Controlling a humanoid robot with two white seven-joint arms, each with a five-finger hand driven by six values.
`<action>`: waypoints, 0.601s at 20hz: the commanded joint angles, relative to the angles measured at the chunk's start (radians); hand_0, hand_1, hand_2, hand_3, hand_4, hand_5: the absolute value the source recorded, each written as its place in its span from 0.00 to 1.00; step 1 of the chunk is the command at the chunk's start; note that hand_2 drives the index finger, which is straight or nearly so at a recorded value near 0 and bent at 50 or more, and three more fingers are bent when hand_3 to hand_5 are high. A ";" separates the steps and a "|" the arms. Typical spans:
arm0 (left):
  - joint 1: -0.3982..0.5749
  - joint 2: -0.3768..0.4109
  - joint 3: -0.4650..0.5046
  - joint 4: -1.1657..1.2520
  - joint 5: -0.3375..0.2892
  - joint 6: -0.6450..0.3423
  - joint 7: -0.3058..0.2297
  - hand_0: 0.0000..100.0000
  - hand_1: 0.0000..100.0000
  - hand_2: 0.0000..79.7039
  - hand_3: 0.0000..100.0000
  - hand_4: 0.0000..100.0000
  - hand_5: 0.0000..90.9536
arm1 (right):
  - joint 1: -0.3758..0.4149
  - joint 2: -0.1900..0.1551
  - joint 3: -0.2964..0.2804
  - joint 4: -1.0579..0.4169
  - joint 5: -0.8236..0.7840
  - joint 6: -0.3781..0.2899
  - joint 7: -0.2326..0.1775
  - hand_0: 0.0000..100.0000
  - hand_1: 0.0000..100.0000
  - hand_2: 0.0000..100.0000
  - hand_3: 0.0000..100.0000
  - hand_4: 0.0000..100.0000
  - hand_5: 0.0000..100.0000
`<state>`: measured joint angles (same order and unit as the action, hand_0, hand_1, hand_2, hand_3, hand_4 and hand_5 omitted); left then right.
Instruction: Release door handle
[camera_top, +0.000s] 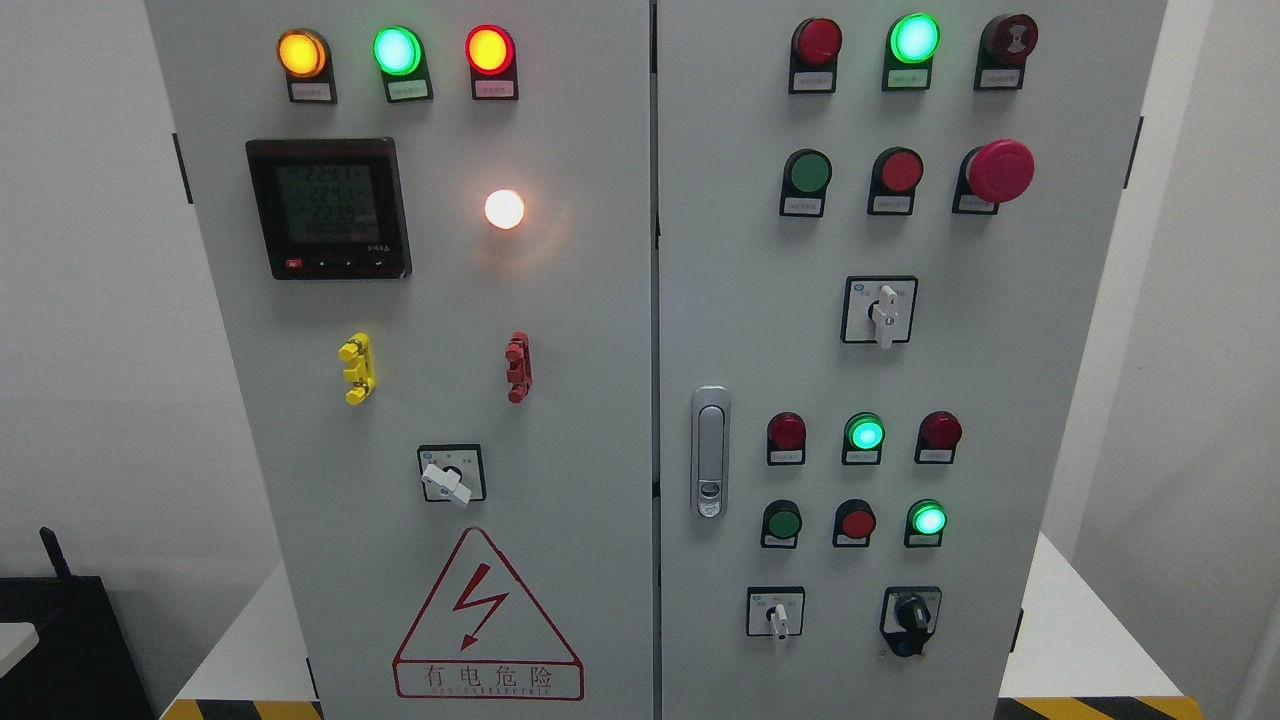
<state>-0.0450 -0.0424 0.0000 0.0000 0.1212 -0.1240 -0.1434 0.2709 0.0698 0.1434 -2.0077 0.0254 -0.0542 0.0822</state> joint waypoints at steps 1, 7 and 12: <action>-0.001 -0.001 0.011 0.017 0.000 0.003 0.001 0.12 0.39 0.00 0.00 0.00 0.00 | -0.035 -0.005 0.010 0.012 0.277 -0.061 -0.057 0.34 0.15 0.00 0.27 0.29 0.13; -0.001 -0.001 0.011 0.017 0.000 0.003 0.001 0.12 0.39 0.00 0.00 0.00 0.00 | -0.238 0.008 0.077 0.133 0.796 -0.108 -0.254 0.32 0.27 0.00 0.68 0.66 0.76; -0.001 -0.001 0.011 0.017 0.000 0.003 0.001 0.12 0.39 0.00 0.00 0.00 0.00 | -0.377 0.039 0.140 0.216 1.085 0.029 -0.357 0.29 0.31 0.00 0.92 0.86 0.94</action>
<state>-0.0454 -0.0427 0.0000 0.0000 0.1212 -0.1219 -0.1435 0.0334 0.0795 0.1940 -1.9199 0.7728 -0.0901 -0.2270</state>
